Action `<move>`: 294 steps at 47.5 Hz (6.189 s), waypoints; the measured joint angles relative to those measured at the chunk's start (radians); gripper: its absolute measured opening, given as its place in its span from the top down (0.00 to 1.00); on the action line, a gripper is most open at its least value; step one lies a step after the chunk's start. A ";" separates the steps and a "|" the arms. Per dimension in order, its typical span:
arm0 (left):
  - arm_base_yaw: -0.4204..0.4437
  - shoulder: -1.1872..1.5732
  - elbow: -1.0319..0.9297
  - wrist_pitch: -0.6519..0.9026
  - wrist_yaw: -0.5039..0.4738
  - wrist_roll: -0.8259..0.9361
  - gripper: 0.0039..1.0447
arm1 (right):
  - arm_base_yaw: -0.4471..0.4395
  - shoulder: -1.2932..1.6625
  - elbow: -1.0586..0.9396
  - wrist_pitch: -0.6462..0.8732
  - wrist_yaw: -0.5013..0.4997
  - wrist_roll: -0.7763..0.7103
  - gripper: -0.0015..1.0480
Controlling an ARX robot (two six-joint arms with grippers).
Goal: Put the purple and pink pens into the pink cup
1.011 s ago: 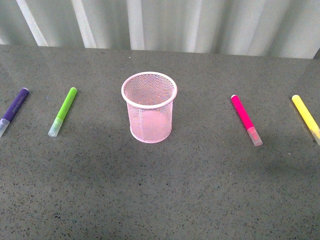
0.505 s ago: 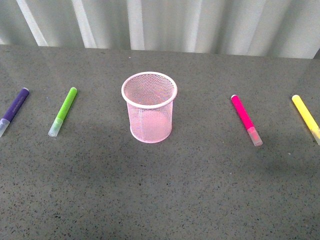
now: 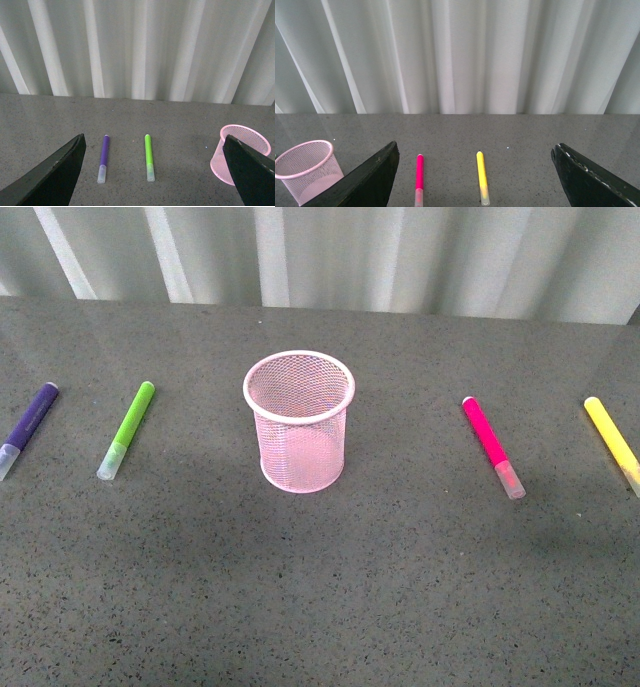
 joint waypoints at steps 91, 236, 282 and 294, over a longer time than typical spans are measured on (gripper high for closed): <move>0.236 2.229 1.366 -0.106 0.166 0.337 0.06 | 0.000 0.000 0.000 0.000 0.000 0.000 0.07; -0.398 2.002 0.798 1.019 -0.027 -0.455 0.88 | 0.000 0.000 0.000 0.000 0.000 0.000 0.07; -0.230 1.425 0.743 0.377 -0.029 -0.287 0.06 | 0.000 0.000 0.000 0.000 0.000 0.000 0.07; -0.220 1.403 0.539 0.799 -0.192 -0.077 0.32 | 0.000 0.000 0.000 0.000 0.001 0.000 0.07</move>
